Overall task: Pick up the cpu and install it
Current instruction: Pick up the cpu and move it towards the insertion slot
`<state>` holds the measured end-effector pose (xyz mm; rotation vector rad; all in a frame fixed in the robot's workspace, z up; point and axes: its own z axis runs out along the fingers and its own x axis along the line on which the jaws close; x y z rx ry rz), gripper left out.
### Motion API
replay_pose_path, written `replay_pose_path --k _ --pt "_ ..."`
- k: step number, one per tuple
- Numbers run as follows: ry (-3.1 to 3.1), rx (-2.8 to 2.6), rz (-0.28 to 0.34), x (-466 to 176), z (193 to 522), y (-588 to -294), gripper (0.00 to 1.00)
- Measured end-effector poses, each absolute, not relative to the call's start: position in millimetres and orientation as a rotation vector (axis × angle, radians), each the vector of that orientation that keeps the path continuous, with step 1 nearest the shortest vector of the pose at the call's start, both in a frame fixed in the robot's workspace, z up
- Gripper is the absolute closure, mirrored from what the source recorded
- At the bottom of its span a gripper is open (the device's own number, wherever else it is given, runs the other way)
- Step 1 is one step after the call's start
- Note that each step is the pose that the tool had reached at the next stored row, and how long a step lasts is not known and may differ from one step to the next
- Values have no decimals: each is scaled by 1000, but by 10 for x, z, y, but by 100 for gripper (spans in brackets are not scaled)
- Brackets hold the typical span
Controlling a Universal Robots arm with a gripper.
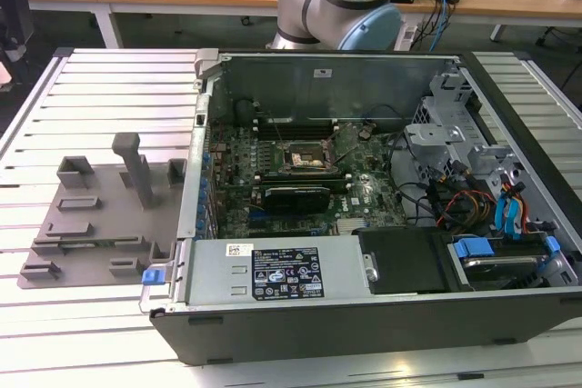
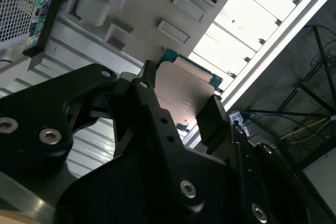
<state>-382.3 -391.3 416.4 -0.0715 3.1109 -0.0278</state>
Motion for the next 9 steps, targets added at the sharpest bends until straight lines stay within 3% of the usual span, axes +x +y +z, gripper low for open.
replay_pose_path --k 9 --pt "3111 -72 -31 -3522 4163 -3913 45"
